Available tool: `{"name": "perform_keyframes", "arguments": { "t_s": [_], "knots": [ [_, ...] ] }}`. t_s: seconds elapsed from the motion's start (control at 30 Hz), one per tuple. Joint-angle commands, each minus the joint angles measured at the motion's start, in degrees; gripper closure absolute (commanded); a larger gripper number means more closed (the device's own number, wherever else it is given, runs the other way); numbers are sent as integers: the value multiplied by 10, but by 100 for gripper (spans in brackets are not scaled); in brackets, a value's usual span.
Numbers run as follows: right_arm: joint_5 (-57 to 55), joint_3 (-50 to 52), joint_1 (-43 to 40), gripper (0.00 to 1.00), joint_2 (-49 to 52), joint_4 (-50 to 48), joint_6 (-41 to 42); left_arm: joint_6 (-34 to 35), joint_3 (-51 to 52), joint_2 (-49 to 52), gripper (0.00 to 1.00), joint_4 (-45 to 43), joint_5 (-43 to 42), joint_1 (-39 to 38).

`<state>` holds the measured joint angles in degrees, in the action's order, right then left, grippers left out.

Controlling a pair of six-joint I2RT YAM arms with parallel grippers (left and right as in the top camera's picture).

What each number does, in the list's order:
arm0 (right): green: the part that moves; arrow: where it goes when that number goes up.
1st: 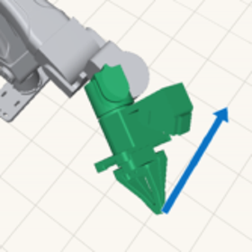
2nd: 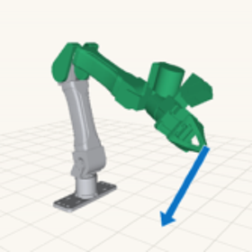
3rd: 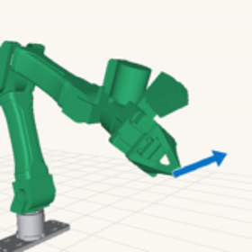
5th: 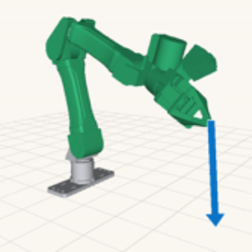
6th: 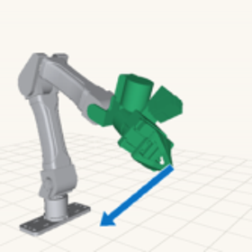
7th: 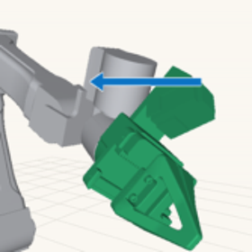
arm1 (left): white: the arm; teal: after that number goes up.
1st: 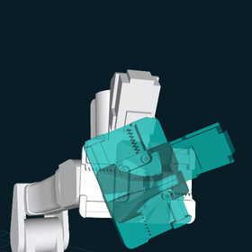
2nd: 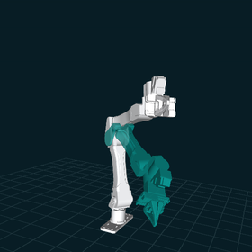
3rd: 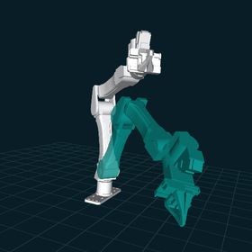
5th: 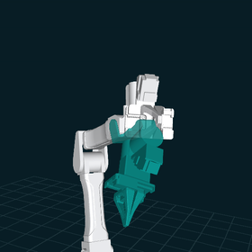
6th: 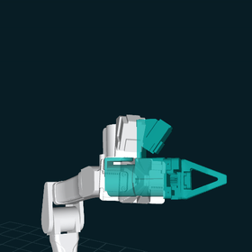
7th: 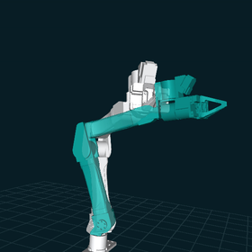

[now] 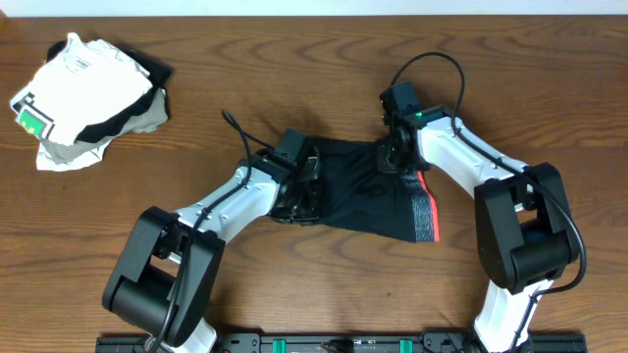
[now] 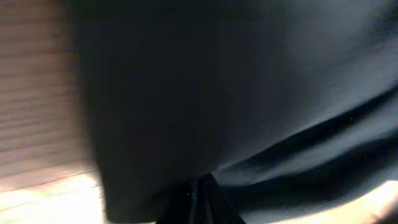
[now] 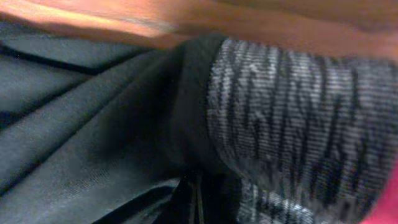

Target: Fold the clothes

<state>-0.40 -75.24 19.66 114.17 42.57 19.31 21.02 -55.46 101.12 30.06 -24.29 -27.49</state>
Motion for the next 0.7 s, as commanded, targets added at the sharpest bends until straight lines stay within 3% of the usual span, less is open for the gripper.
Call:
{"name": "perform_keyframes", "arguments": {
  "t_s": [0.0,0.37,0.57,0.67],
  "knots": [
    [-85,-10,-28,99,6,20,8,-4,5,7,94,11,51,21],
    [-79,-153,-49,99,5,151,-12,-4,-7,-31,94,21,52,65],
    [-7,-226,-47,99,5,220,-18,-37,-19,-129,94,-13,-45,47],
    [61,-232,-50,99,5,262,-18,-36,-19,-152,94,-43,-51,18]
  ]
}}
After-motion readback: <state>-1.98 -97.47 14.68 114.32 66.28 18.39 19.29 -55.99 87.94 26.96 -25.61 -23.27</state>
